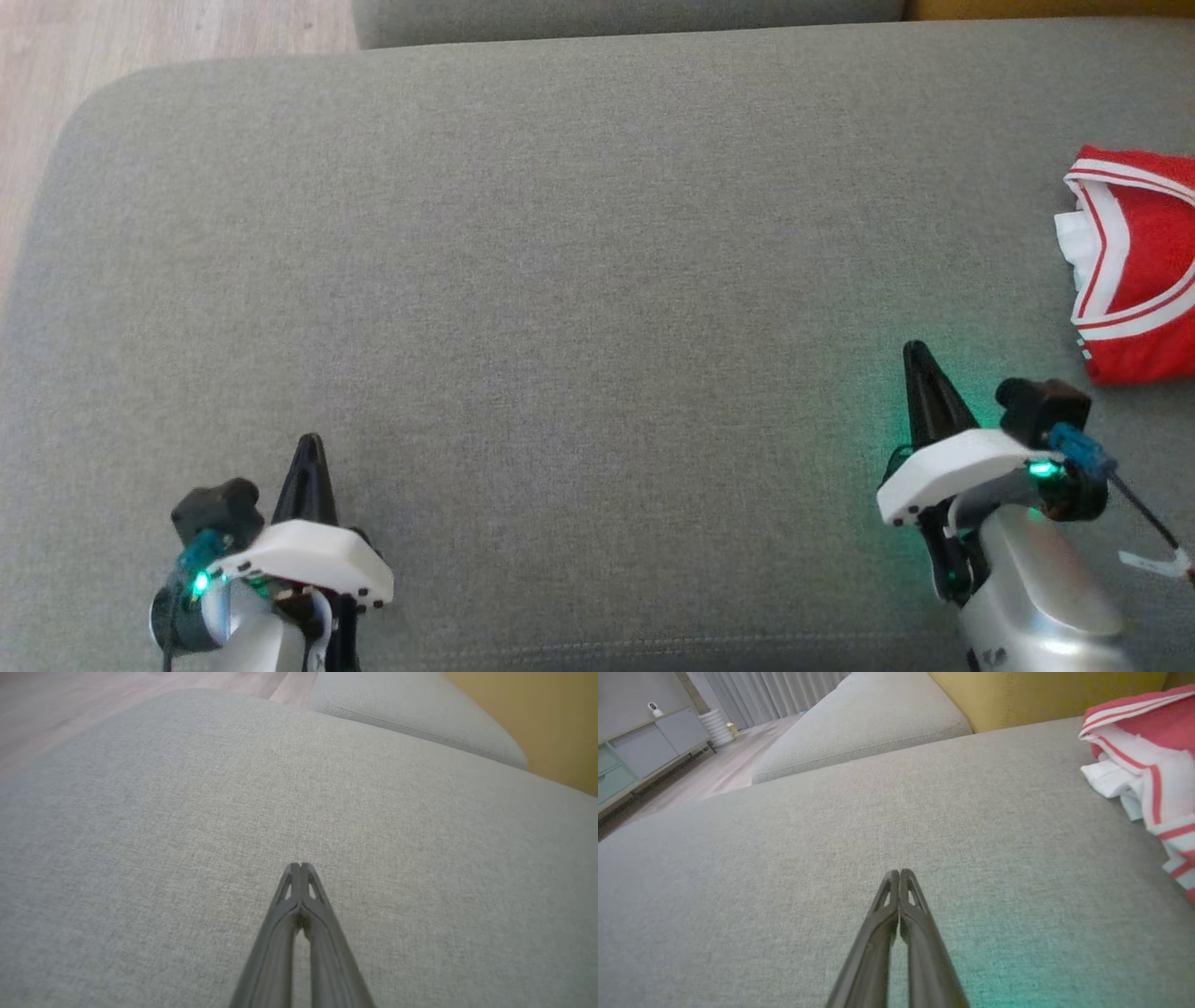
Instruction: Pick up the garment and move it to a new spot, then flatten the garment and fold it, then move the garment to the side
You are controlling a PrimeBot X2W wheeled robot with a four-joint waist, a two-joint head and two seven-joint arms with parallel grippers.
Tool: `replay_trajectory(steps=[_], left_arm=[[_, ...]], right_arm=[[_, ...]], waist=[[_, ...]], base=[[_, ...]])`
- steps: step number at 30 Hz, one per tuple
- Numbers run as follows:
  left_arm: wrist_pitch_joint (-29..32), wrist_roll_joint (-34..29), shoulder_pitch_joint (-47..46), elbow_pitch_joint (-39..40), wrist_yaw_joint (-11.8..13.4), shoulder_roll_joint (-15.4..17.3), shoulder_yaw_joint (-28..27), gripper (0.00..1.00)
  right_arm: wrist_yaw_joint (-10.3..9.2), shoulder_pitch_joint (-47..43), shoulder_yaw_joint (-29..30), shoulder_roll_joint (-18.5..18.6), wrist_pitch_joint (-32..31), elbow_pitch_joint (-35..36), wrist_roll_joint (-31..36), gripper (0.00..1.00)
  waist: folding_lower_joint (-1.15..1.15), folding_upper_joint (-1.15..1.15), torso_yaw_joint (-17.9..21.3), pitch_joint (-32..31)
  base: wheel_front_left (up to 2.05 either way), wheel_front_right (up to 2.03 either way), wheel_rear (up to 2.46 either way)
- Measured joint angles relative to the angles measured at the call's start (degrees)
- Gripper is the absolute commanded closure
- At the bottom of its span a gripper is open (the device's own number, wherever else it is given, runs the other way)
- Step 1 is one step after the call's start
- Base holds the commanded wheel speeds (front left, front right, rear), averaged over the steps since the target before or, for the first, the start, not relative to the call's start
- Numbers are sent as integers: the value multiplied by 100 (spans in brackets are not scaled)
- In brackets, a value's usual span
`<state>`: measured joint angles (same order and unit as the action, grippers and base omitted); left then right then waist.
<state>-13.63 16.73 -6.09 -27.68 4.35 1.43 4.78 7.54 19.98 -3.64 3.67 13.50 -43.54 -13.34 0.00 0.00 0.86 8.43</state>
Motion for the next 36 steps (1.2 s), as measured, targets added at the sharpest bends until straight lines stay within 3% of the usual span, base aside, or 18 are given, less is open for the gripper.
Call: replay_trajectory(steps=[36], left_arm=[[560,2183,2,345,-341,2,-223,100]], right_arm=[[0,-307,294,-8,-576,803,-2271,100]], waist=[[0,0,-25,-241]], base=[[0,0,0]])
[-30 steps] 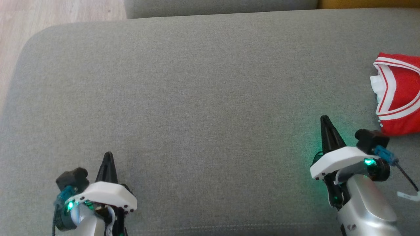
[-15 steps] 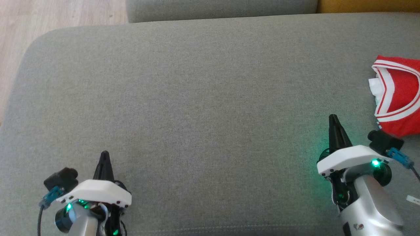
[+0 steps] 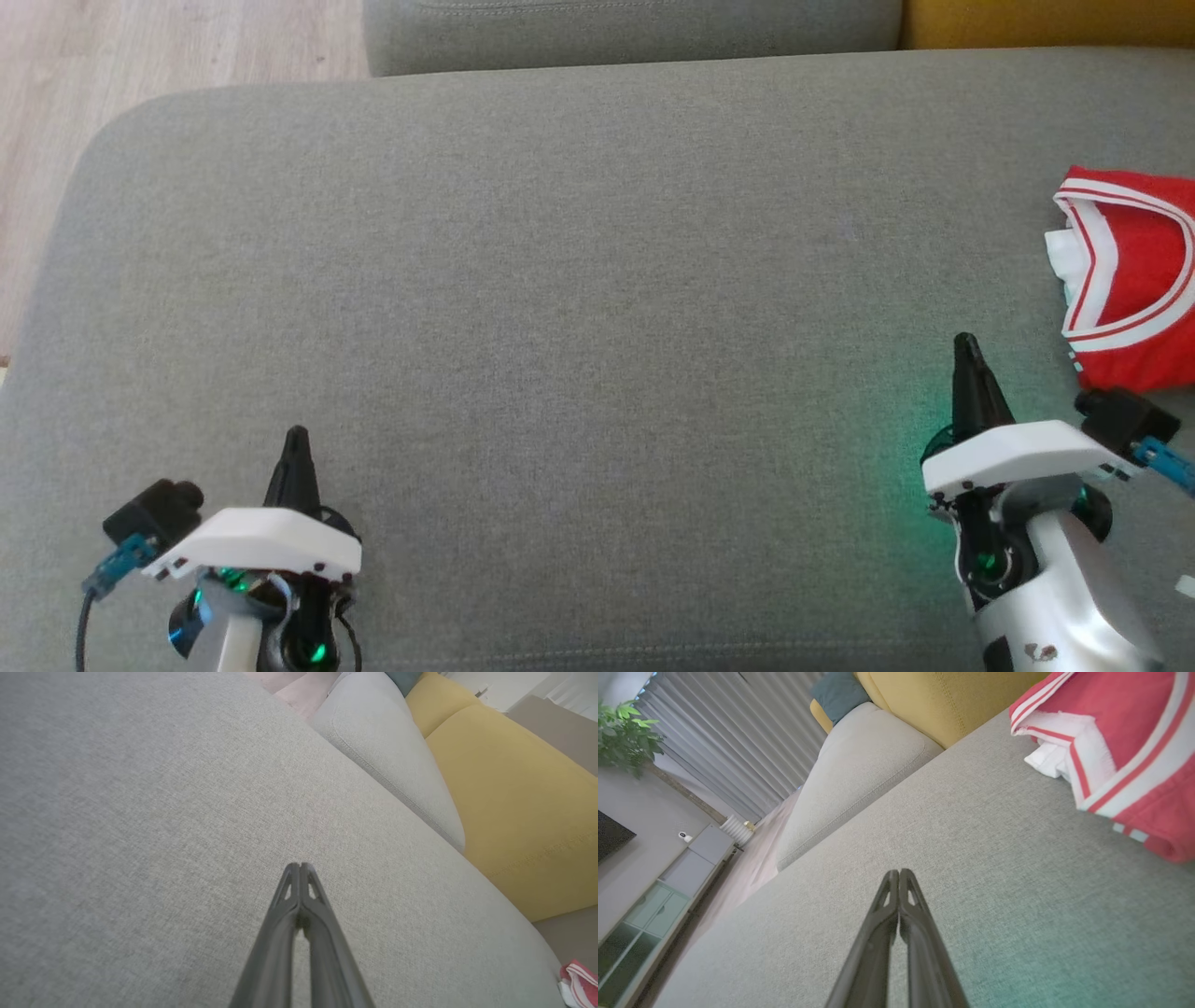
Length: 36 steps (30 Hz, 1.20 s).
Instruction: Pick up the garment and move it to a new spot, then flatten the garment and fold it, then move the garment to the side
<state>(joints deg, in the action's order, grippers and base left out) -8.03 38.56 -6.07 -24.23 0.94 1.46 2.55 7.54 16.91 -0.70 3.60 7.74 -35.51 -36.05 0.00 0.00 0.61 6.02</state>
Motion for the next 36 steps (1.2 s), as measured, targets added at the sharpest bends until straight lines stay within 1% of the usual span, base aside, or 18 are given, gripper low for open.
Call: replay_trajectory(steps=[13,25,29,36], left_arm=[[248,872,4,127,-103,2,-145,100],[448,1623,10,232,-252,5,-202,100],[501,1871,10,270,-257,5,-277,100],[638,2303,12,357,-352,8,-327,100]], right_arm=[[0,-242,144,-10,-233,309,-911,100],[0,-286,269,-18,-424,591,-1692,100],[0,-435,302,-22,-493,665,-1960,100],[0,-482,359,-52,-611,837,-2402,100]], waist=[[0,0,-10,-96],[0,0,-19,-179],[0,0,-21,-207],[0,0,-26,-254]], base=[[0,0,0],[0,0,0],[0,0,0],[0,0,0]])
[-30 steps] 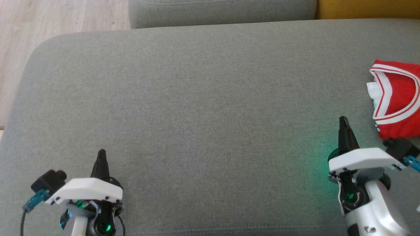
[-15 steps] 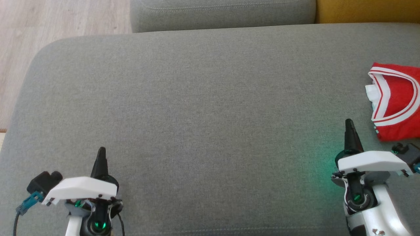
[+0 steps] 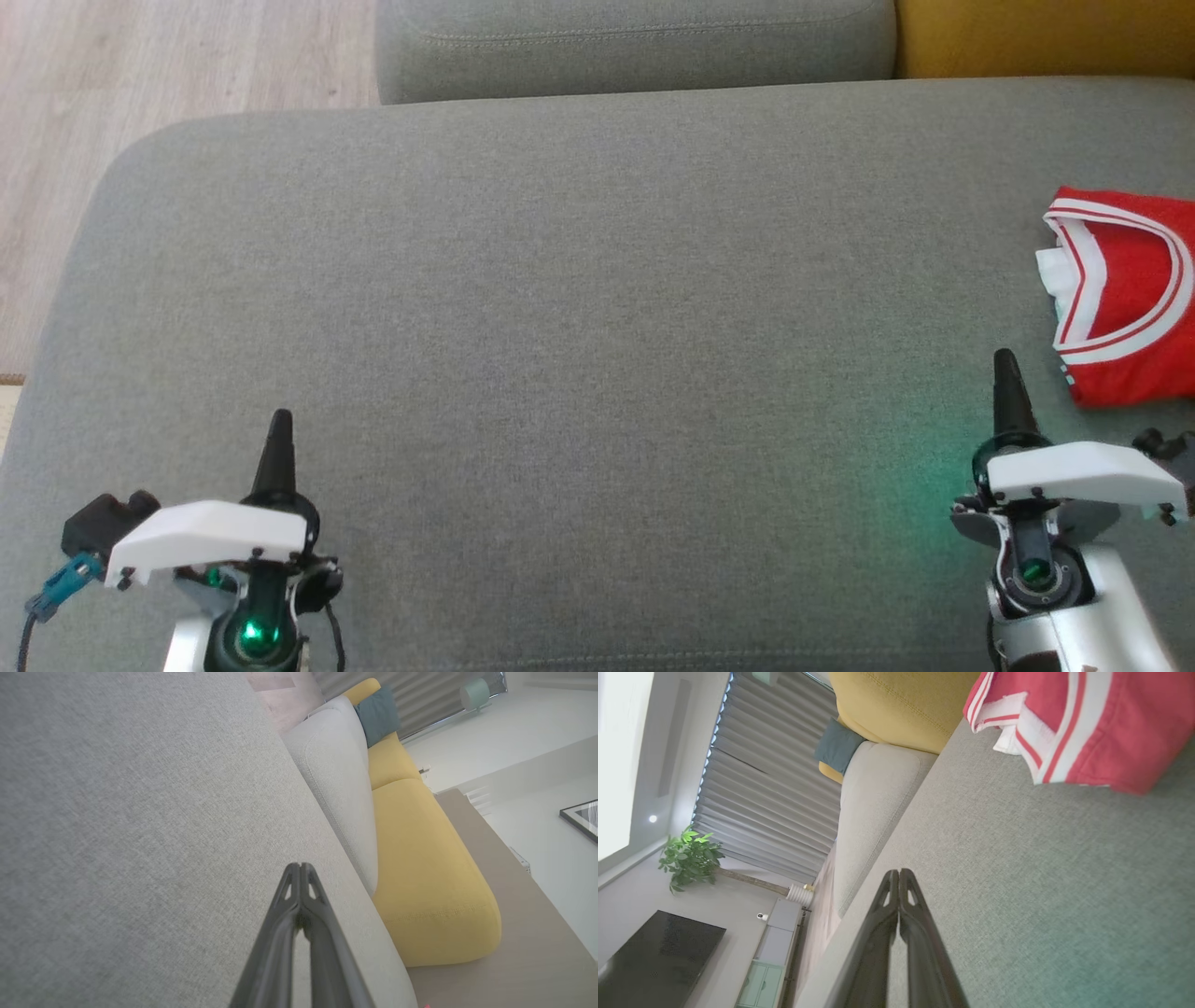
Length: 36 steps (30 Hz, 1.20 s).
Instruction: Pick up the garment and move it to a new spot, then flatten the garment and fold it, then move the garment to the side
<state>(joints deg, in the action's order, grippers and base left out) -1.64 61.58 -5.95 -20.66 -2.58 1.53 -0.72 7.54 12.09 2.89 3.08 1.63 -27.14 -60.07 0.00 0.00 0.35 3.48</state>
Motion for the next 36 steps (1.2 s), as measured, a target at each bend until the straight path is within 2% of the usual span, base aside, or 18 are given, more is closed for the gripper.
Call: replay_trajectory(steps=[36], left_arm=[[569,2230,121,322,-324,8,-243,100]], right_arm=[[0,-471,344,-35,-570,793,-2325,100]], waist=[[0,0,-26,-246]], base=[[0,0,0]])
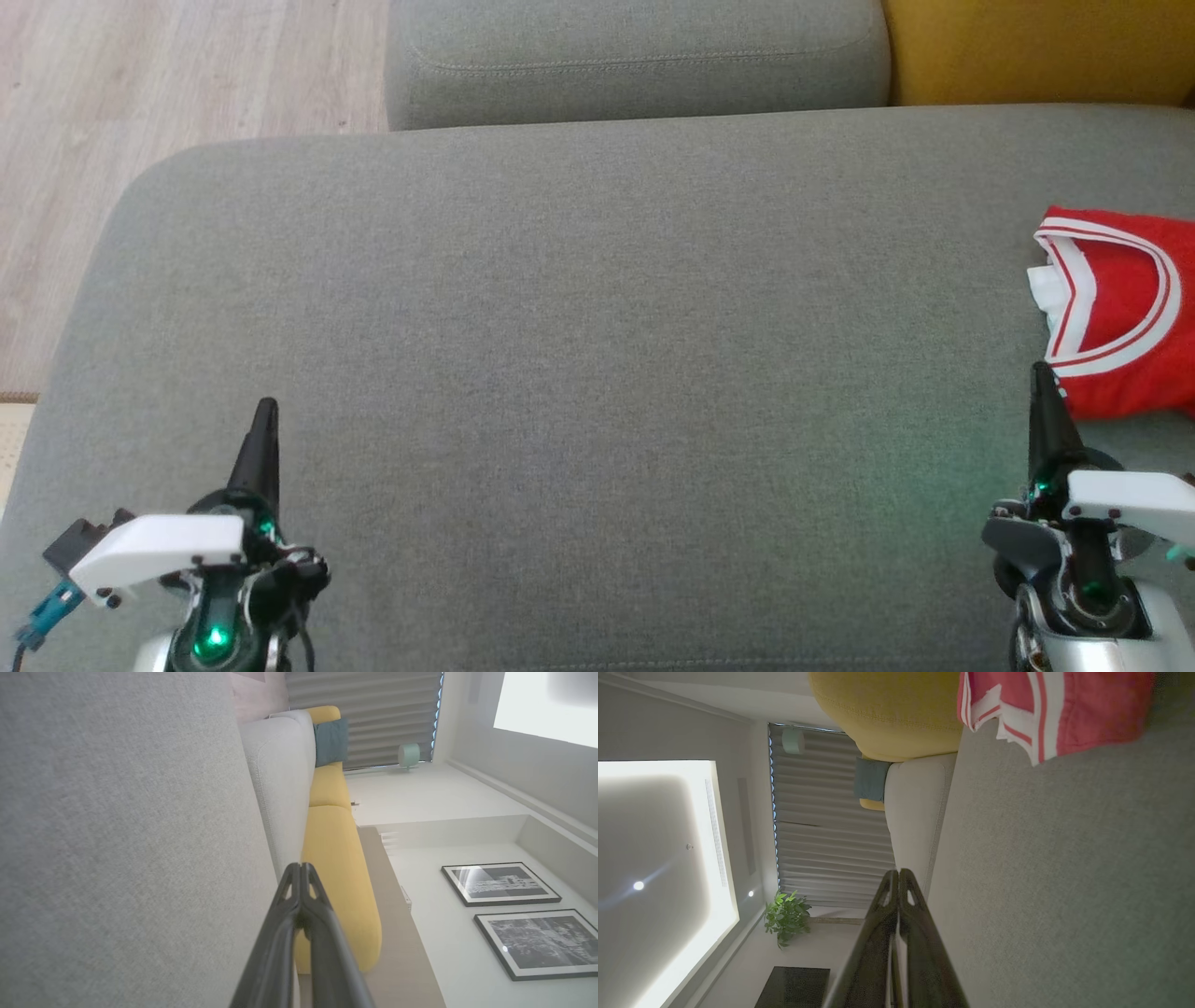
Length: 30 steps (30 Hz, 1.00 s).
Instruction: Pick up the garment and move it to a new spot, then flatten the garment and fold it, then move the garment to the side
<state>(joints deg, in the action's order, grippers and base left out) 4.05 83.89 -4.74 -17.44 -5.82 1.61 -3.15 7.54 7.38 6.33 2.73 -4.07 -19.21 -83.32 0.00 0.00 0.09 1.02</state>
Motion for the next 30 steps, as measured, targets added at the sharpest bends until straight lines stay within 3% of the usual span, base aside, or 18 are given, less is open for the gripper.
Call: replay_trajectory(steps=[13,30], left_arm=[[199,777,1,112,-125,4,-132,100],[199,804,1,115,-125,5,-135,100]], right_arm=[[0,-235,133,-9,-207,276,-823,100],[0,-235,136,-10,-208,296,-845,100]], waist=[[0,0,-9,-85],[0,0,-9,-84]], base=[[0,0,0],[0,0,0]])
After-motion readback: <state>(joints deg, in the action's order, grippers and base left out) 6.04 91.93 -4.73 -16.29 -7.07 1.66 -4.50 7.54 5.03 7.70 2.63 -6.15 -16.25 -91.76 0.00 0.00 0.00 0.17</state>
